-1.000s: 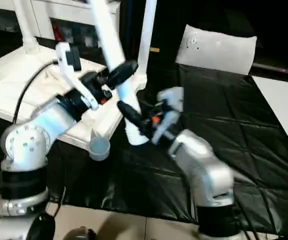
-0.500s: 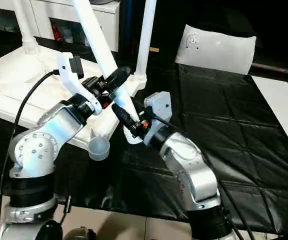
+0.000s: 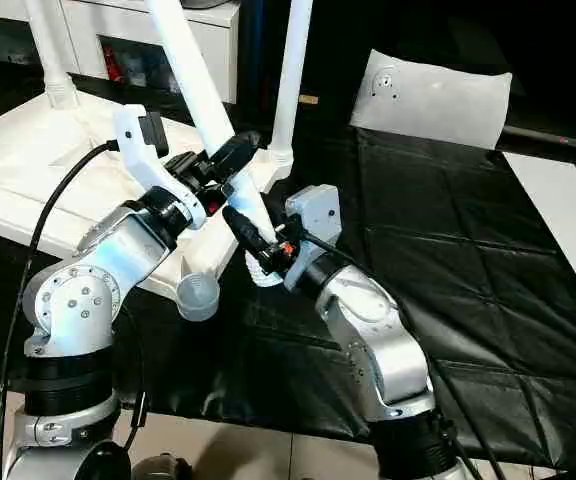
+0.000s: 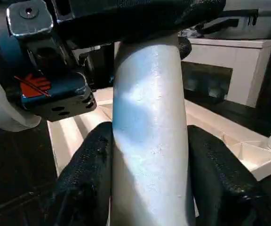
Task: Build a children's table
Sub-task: Pick table leg
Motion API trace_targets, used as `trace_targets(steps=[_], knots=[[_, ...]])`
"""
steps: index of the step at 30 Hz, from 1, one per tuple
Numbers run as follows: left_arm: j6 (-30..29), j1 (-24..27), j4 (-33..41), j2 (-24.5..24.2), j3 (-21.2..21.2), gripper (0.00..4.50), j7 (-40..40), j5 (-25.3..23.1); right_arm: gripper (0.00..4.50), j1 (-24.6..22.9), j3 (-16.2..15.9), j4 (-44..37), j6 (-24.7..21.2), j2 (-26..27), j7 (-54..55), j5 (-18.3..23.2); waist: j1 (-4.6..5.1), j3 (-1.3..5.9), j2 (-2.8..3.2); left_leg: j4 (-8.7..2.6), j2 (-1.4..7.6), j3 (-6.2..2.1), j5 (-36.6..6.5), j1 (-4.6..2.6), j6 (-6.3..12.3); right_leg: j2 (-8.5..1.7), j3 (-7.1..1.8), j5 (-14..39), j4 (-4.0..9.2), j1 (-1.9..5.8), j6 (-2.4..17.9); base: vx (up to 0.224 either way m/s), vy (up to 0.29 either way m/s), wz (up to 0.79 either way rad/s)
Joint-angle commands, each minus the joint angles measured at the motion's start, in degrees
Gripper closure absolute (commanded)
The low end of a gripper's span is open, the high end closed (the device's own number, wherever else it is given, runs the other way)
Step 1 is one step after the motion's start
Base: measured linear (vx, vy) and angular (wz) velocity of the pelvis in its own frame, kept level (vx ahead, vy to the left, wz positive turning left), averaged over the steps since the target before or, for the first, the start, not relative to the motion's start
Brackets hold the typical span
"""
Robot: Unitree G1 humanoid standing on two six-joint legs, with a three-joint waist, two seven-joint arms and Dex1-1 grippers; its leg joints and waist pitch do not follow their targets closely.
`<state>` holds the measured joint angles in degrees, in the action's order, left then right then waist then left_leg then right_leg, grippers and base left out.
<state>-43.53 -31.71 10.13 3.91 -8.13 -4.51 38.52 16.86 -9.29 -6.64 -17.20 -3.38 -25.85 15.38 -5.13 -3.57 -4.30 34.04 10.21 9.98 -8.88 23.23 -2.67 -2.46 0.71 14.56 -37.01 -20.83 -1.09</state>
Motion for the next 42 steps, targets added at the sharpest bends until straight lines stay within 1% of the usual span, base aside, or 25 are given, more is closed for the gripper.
trace_targets(steps=[1, 6, 8, 10, 11, 12, 14, 16, 17, 18, 19, 20, 21, 22, 24, 25, 26, 27, 28, 29, 32, 33, 35, 36, 42], knots=[[0.8, -1.2, -0.2, 0.3, 0.0, 2.64, 0.7, -0.4, 1.85, 0.1, 0.5, 0.7, -0.2, -0.4, 0.2, 0.1, 0.17, 3.59, 0.81, -3.96, 2.86, -1.2, -11.0, -2.19, -3.38, -4.43, -2.02, -0.4, 4.79, 1.24, 6.8, 0.0, 0.0, 0.0], [1.3, -1.9, -1.1, -0.9, -0.5, 2.65, 0.3, -1.0, 1.45, 0.3, 0.9, 0.4, -1.2, -0.6, -0.9, 1.7, 0.16, 3.63, 0.71, -3.9, 2.82, -1.18, -10.7, -2.14, -3.22, -4.47, -2.06, -0.7, 4.79, 1.35, 6.7, 0.0, 0.0, 0.0], [1.7, -2.4, -1.8, -1.9, -0.8, 2.65, -0.1, -1.4, 1.22, 0.5, 1.9, -0.2, -3.1, -0.3, -1.6, 4.0, 0.22, 3.61, 0.62, -3.88, 2.71, -1.16, -10.7, -2.15, -2.93, -4.43, -2.07, -0.4, 4.86, 1.36, 6.5, 0.0, 0.0, 0.0], [1.7, -2.4, -1.9, -2.0, -0.9, 2.65, -0.2, -1.4, 1.07, 0.5, 2.2, -0.3, -3.6, -0.2, -1.7, 4.6, 0.18, 3.66, 0.77, -3.9, 2.83, -1.23, -10.8, -2.26, -2.97, -4.48, -2.03, -0.1, 4.8, 1.29, 6.5, 0.0, 0.0, 0.0], [1.6, -2.6, -2.0, -2.7, -0.9, 2.65, -0.7, -1.6, 1.0, 0.6, 2.9, -1.1, -5.9, -0.3, -2.1, 6.5, 0.12, 3.66, 0.75, -3.89, 2.88, -1.22, -10.7, -2.26, -3.07, -4.51, -2.02, -0.2, 4.76, 1.25, 6.7, 0.0, 0.0, 0.0], [1.6, -2.6, -2.1, -2.8, -0.9, 2.65, -0.8, -1.6, 0.91, 0.6, 3.1, -1.2, -6.2, -0.3, -2.2, 6.8, 0.06, 3.67, 0.6, -3.88, 2.83, -1.18, -10.4, -2.3, -2.87, -4.46, -2.01, -0.6, 4.68, 1.29, 6.9, 0.0, 0.0, 0.0], [0.7, -3.0, -2.6, -5.1, -0.6, 2.65, -3.0, -1.6, 0.63, 1.3, 4.8, -2.5, -11.0, -2.0, -3.6, 10.2, 0.0, 3.7, 0.58, -3.88, 2.79, -1.19, -9.9, -2.3, -2.79, -4.43, -1.97, -1.1, 4.63, 1.34, 7.0, 0.0, 0.0, 0.0], [0.4, -3.2, -2.8, -5.8, -0.5, 2.65, -3.7, -1.5, 0.56, 1.6, 5.3, -2.8, -12.2, -2.6, -4.0, 11.0, -0.03, 3.7, 0.67, -3.88, 2.8, -1.2, -9.5, -2.28, -2.97, -4.49, -1.97, -1.1, 4.6, 1.35, 6.6, 0.0, 0.0, 0.0], [-0.8, -3.5, -3.1, -7.1, -0.3, 2.65, -5.4, -0.8, 0.47, 2.7, 6.9, -2.4, -13.7, -3.5, -4.3, 12.5, -0.02, 3.65, 0.64, -3.9, 2.79, -1.14, -9.6, -2.23, -3.1, -4.5, -1.98, -0.9, 4.64, 1.31, 6.7, 0.0, 0.0, 0.0], [-2.0, -3.9, -3.6, -8.6, -0.1, 2.65, -7.4, 0.1, 0.35, 4.1, 8.4, -1.9, -15.7, -4.8, -4.8, 14.2, 0.02, 3.77, 0.06, -3.82, 2.72, -1.05, -9.3, -2.29, -2.96, -4.55, -1.93, -0.3, 4.6, 1.44, 6.7, 0.0, 0.0, 0.0], [-2.9, -4.3, -3.9, -9.6, 0.1, 2.65, -8.9, 0.9, 0.27, 5.2, 9.5, -1.5, -17.2, -5.8, -5.2, 15.5, -0.11, 3.82, 0.5, -3.69, 2.53, -1.06, -8.6, -2.53, -3.1, -4.37, -1.86, 0.5, 4.48, 1.28, 6.7, 0.0, 0.0, 0.0], [-3.6, -4.7, -4.2, -10.6, 0.4, 2.65, -10.4, 1.5, 0.27, 6.2, 10.1, -1.0, -18.7, -6.9, -5.9, 16.4, -0.08, 3.71, 0.3, -3.73, 2.58, -0.97, -8.7, -2.51, -3.29, -4.34, -1.9, 0.9, 4.57, 1.16, 6.6, 0.0, 0.0, 0.0], [-3.6, -4.7, -4.2, -10.6, 0.4, 2.65, -10.4, 1.5, 0.18, 6.2, 10.1, -1.0, -18.7, -6.9, -5.9, 16.4, -0.13, 3.61, 0.44, -3.83, 2.65, -0.94, -9.3, -2.46, -3.79, -4.47, -1.89, 2.0, 4.66, 1.11, 6.8, 0.0, 0.0, 0.0], [-4.6, -5.5, -4.7, -11.7, 0.5, 2.65, -12.2, 2.3, 0.16, 7.7, 10.5, 0.0, -20.3, -8.6, -7.1, 16.9, 0.0, 3.56, -0.01, -3.9, 2.73, -0.86, -10.0, -2.42, -3.95, -4.57, -1.89, 3.0, 4.86, 1.02, 6.9, 0.0, 0.0, 0.0], [-5.4, -6.0, -4.9, -12.4, 0.5, 2.65, -13.5, 3.2, 0.14, 8.8, 10.9, 0.9, -21.6, -9.6, -7.7, 17.3, -0.19, 3.69, 0.34, -3.75, 2.59, -0.85, -9.6, -2.53, -4.1, -4.61, -1.88, 3.6, 4.76, 1.01, 7.2, 0.0, 0.0, 0.0], [-5.9, -6.4, -5.1, -12.8, 0.4, 2.65, -14.3, 3.8, 0.14, 9.6, 11.2, 1.4, -22.3, -10.2, -8.0, 17.5, -0.16, 3.66, 0.21, -3.84, 2.59, -0.9, -9.3, -2.41, -4.27, -4.61, -1.82, 3.6, 4.77, 1.1, 7.5, 0.0, 0.0, 0.0], [-5.9, -6.4, -5.1, -12.8, 0.4, 2.65, -14.3, 3.8, 0.14, 9.6, 11.2, 1.4, -22.3, -10.2, -8.0, 17.5, -0.24, 3.69, 0.2, -3.79, 2.63, -0.86, -9.2, -2.46, -4.33, -4.64, -1.84, 3.4, 4.75, 1.05, 7.6, 0.0, 0.0, 0.0], [-7.0, -7.3, -5.5, -13.9, 0.5, 2.65, -16.4, 5.0, 0.14, 11.1, 11.4, 2.5, -24.6, -11.8, -9.8, 18.8, -0.24, 3.66, -0.03, -3.79, 2.67, -0.82, -9.1, -2.4, -4.23, -4.7, -1.86, 3.2, 4.76, 1.11, 7.8, 0.0, 0.0, 0.0], [-7.5, -7.7, -5.6, -14.2, 0.3, 2.65, -17.0, 5.6, 0.14, 11.5, 11.2, 2.8, -25.5, -12.5, -10.9, 19.3, -0.26, 3.8, 0.01, -3.71, 2.56, -0.85, -8.7, -2.36, -3.91, -4.71, -1.83, 2.9, 4.64, 1.33, 8.0, 0.0, 0.0, 0.0], [-7.5, -7.7, -5.6, -14.2, 0.3, 2.65, -17.0, 5.6, 0.14, 11.5, 11.2, 2.8, -25.5, -12.5, -10.9, 19.3, -0.3, 3.74, 0.05, -3.64, 2.51, -0.81, -8.6, -2.34, -3.89, -4.65, -1.85, 2.9, 4.65, 1.26, 8.0, 0.0, 0.0, 0.0], [-8.7, -9.0, -6.2, -15.6, 0.8, 2.65, -19.9, 6.6, 0.14, 12.7, 9.9, 3.3, -27.6, -14.8, -14.1, 20.1, -0.37, 3.76, -0.43, -3.6, 2.56, -0.7, -7.3, -2.21, -3.33, -4.71, -1.83, 1.7, 4.66, 1.38, 8.4, 0.0, 0.0, 0.0], [-8.7, -9.0, -6.2, -15.6, 0.8, 2.65, -19.9, 6.6, 0.14, 12.7, 9.9, 3.3, -27.6, -14.8, -14.1, 20.1, -0.47, 3.84, -0.24, -3.56, 2.57, -0.73, -6.7, -2.26, -3.12, -4.75, -1.8, 1.6, 4.5, 1.46, 8.5, 0.0, 0.0, 0.0], [-9.2, -9.6, -6.5, -16.4, 1.3, 2.65, -21.6, 6.5, 0.14, 13.2, 9.3, 3.4, -28.6, -15.8, -15.6, 20.5, -0.53, 3.84, -0.23, -3.52, 2.67, -0.7, -6.2, -2.27, -2.92, -4.77, -1.82, 0.8, 4.42, 1.42, 8.8, 0.0, 0.0, 0.0], [-9.5, -10.0, -6.5, -16.8, 1.8, 2.65, -22.7, 6.6, 0.14, 13.5, 8.6, 3.4, -29.1, -16.3, -16.9, 20.7, -0.51, 3.82, -0.45, -3.55, 2.65, -0.67, -6.2, -2.23, -2.84, -4.75, -1.78, 0.8, 4.49, 1.42, 9.0, 0.0, 0.0, 0.0], [-10.4, -11.4, -6.2, -19.0, 5.3, 2.65, -28.4, 7.0, 0.14, 13.8, 4.9, 3.3, -30.0, -18.1, -22.6, 21.0, -0.95, 3.68, -0.47, -3.64, 2.76, -0.68, -7.3, -2.33, -3.14, -4.93, -1.8, 3.6, 4.64, 1.3, 9.4, 0.0, 0.0, 0.0]])
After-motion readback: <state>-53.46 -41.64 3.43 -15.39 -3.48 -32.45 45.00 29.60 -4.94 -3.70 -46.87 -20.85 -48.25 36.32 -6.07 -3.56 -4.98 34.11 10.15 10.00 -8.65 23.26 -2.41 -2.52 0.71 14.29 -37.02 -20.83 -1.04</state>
